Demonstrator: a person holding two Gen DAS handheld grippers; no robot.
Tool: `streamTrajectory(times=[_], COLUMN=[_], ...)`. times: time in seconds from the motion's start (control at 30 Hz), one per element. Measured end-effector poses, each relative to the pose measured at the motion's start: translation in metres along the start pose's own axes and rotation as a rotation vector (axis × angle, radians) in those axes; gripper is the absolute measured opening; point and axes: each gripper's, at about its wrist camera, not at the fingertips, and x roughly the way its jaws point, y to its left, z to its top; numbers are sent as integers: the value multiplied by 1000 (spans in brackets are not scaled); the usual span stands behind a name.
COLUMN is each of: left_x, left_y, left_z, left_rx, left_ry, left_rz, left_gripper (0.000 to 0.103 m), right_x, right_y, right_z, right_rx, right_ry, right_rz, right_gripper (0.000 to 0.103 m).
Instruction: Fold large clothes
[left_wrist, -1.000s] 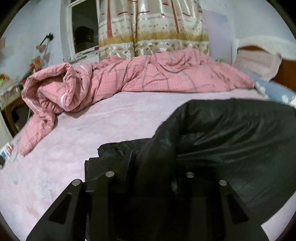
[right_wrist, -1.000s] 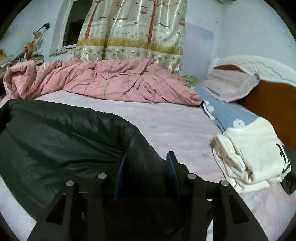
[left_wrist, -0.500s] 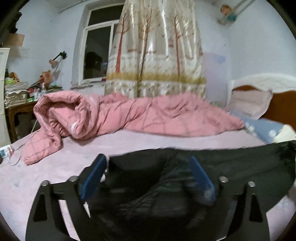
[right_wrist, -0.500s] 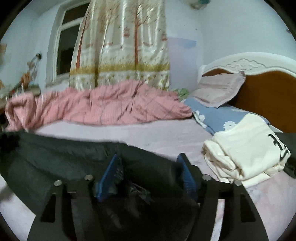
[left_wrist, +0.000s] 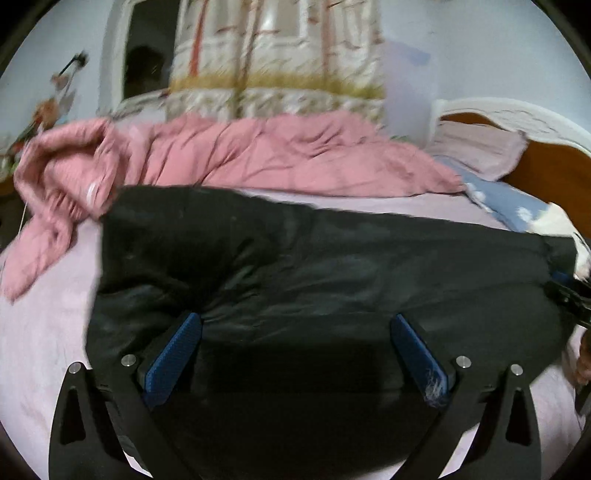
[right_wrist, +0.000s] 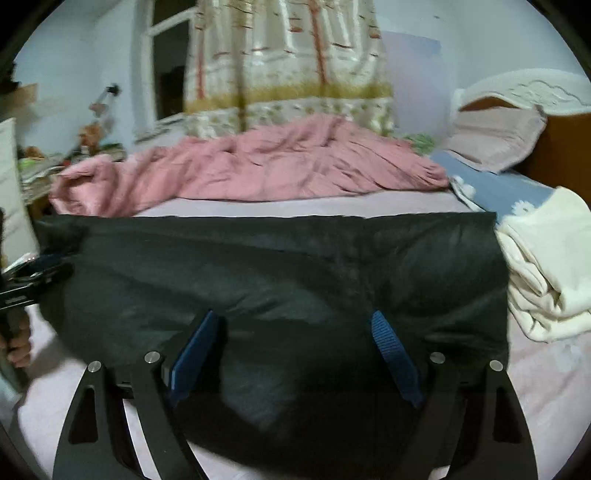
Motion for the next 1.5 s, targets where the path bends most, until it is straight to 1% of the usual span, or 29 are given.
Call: streamTrajectory(times=[0.07, 0.1, 0.17, 0.3, 0.4, 0.47, 0.6, 0.87, 1.03, 1.1, 1.13, 1.17, 1.2, 1.23, 1.27, 1.33, 1.37, 1.4, 1.43, 1.5], left_x=[8, 11, 20, 28, 35, 40, 43, 45, 45, 40, 34, 24, 12, 1, -6, -10, -8, -2, 6, 25], left_y=[6, 10, 16, 15, 12, 11, 8, 6, 6, 7, 8, 10, 12, 13, 14, 15, 17, 20, 24, 33], left_z=[-2, -4, -6, -8, -10, -10, -13, -14, -14, -13, -12, -12, -11, -9, -8, -5, -3, -4, -5, -10], left_rx=[-18, -26, -50, -46, -25, -15, -3, 12, 12, 11, 9, 5, -5, -12, -10, 13, 16, 11, -2, -29], left_ry=[-7, -6, 7, 30, 67, 89, 104, 114, 112, 97, 72, 35, -18, -64, -86, -95, -83, -55, -12, 75], left_rz=[37, 54, 53, 55, 74, 81, 96, 117, 117, 116, 108, 89, 66, 58, 68, 111, 132, 156, 175, 189], left_gripper=[103, 103, 103, 103, 103, 103, 103, 103, 103, 103, 103, 103, 103, 103, 103, 103, 103, 103, 103, 103], right_x=[6, 9, 16, 38, 48, 51, 57, 59, 59, 57, 54, 48, 37, 26, 19, 16, 18, 22, 26, 34], right_y=[-5, -9, -15, -20, -19, -17, -18, -16, -17, -16, -18, -20, -24, -30, -36, -43, -46, -50, -52, -54], right_z=[3, 4, 3, 4, 2, 1, -2, -4, -3, -3, -3, -2, 0, 2, 3, 4, 4, 1, 0, -3], right_rx=[29, 44, 62, 80, 73, 65, 62, 58, 57, 60, 64, 77, 105, 136, 152, 141, 135, 131, 131, 131], right_ry=[5, 7, 19, 113, 154, 164, 185, 191, 192, 182, 167, 140, 99, 57, 35, 62, 77, 101, 120, 149], right_rz=[-8, -29, -52, -37, -50, -61, -64, -73, -72, -74, -76, -83, -91, -83, -72, -67, -67, -77, -82, -69], right_gripper=[87, 87, 88, 92, 96, 97, 100, 101, 101, 101, 101, 100, 100, 100, 100, 99, 97, 93, 92, 92])
